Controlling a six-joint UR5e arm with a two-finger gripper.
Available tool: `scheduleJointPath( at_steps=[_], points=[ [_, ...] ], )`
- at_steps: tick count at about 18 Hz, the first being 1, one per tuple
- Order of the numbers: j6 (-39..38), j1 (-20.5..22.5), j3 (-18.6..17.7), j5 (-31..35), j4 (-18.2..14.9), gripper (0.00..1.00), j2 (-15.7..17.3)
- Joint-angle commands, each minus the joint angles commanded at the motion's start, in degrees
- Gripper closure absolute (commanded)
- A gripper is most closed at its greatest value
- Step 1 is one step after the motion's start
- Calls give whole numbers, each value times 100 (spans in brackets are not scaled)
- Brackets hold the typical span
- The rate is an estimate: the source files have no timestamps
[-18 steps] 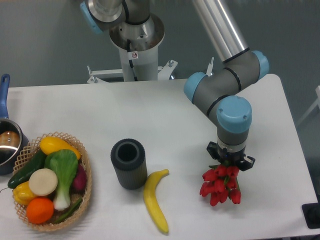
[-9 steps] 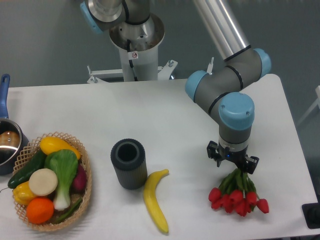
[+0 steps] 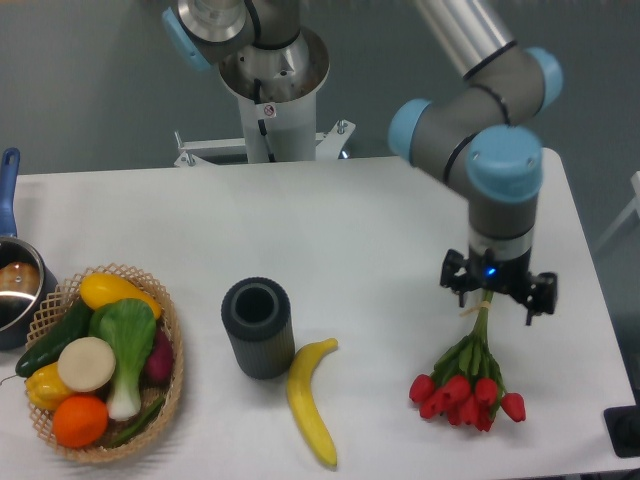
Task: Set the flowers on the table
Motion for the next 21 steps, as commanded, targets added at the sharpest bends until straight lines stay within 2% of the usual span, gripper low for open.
scheduleJointPath(
  at_steps=[3,5,7,9,13,18,21],
  points=[
    [53,238,-9,-124,-158,0,264],
    [184,475,-18,-264,-543,0,493],
    [639,633,-44,-327,-825,0,660],
    [1035,765,-158,-336,-862,0,827],
    [2098,1274,-588,-380,-1168,0,1354],
    [2970,1907,-1089,-757,-1187,0,1794],
    [3252,2127,-1239,-968,-1187,0,1900]
  ],
)
